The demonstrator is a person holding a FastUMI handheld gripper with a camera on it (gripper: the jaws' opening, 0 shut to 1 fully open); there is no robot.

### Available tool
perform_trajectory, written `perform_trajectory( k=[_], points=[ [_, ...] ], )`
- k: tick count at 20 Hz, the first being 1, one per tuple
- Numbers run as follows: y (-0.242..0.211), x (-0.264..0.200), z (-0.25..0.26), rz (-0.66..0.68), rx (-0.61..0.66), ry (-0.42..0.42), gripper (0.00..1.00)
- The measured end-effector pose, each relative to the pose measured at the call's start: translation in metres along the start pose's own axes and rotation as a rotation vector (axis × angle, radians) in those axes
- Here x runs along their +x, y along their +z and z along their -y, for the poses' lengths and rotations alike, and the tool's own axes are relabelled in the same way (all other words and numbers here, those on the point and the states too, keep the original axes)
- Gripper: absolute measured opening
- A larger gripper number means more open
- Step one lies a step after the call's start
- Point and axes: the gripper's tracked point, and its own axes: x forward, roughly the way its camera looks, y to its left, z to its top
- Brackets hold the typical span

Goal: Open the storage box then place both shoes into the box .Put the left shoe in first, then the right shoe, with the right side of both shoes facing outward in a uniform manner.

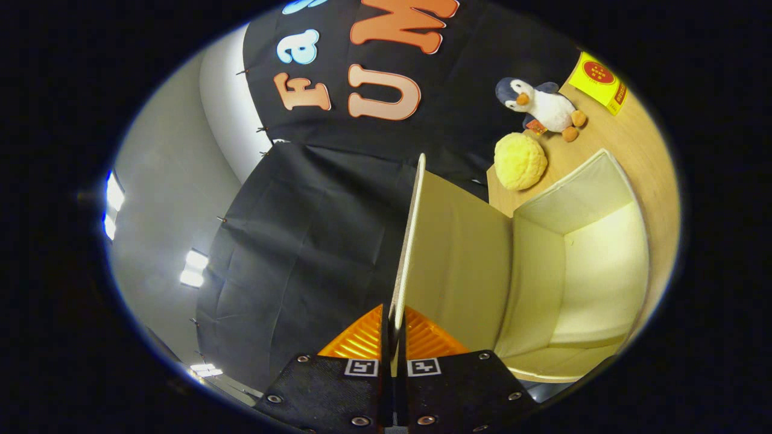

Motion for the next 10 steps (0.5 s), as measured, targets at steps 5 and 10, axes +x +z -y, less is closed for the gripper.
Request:
perform_trajectory(
  k=[5,10],
  points=[
    [-0.023,0.044,0.0,-0.031,-0.094,-0.097,0.22],
    [-0.036,0.045,0.025,-0.056,-0.192,-0.207,0.97]
  ],
)
